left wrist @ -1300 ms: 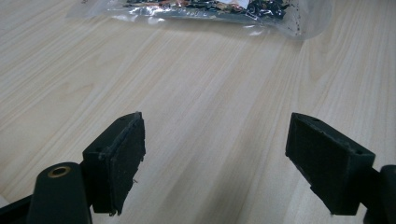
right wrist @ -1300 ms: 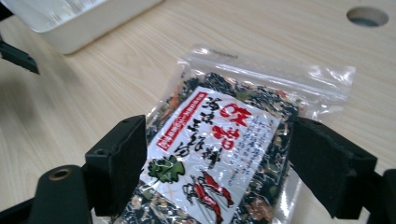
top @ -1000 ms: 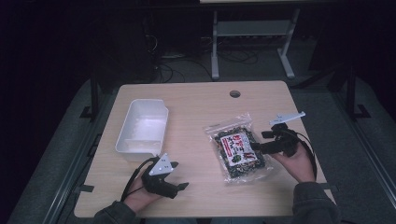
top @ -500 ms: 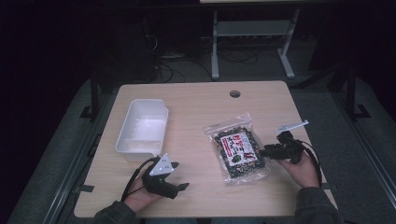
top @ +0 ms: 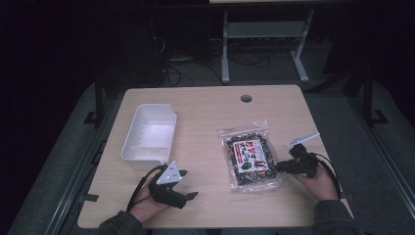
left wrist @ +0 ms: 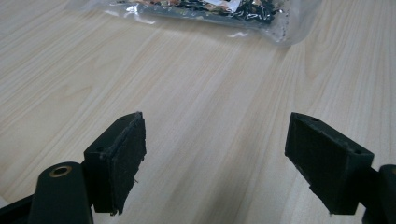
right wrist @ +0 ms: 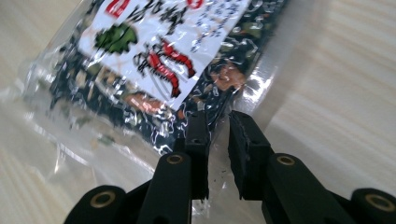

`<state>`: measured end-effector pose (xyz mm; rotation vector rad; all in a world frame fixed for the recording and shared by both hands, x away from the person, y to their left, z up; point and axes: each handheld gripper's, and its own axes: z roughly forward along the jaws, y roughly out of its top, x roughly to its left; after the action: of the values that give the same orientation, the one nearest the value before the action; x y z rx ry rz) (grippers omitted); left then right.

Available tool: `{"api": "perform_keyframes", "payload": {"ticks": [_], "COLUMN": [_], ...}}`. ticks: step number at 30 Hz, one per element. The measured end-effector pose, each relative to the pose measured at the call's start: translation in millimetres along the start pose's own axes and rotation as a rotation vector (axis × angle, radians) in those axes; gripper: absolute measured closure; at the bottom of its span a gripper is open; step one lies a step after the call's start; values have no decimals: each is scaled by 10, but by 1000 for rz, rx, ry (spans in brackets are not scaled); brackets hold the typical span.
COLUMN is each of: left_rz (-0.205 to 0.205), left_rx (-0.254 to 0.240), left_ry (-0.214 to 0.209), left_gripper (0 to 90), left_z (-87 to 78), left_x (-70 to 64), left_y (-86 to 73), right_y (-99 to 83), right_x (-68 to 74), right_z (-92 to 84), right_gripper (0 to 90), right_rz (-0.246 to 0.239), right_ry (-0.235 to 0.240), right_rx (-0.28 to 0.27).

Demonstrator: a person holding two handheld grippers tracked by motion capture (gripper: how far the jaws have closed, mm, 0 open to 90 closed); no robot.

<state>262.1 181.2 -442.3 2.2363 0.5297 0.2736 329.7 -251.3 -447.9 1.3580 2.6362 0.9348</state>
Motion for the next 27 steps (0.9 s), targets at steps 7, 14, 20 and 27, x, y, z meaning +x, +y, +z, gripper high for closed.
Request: {"api": "perform_keyframes", "payload": {"ticks": [7, 14, 20, 27], "left_rz": [-1, 1, 2, -1], "left_rx": [-1, 3, 2, 0], "left_ry": [1, 2, 1, -5], "left_gripper": [198, 198, 199, 198], "left_z": [7, 7, 10, 5], "left_x": [-10, -3, -2, 4], "left_y": [3, 1, 0, -3], "right_y": [-70, 71, 257, 431], "right_x": [263, 136, -321, -737], "right_z": [63, -62, -104, 32], "right_gripper": [730, 573, 486, 402], "right_rz": [-48, -10, 133, 275], "right_ry": [108, 51, -105, -218], "right_rx": [9, -95, -173, -193]}}
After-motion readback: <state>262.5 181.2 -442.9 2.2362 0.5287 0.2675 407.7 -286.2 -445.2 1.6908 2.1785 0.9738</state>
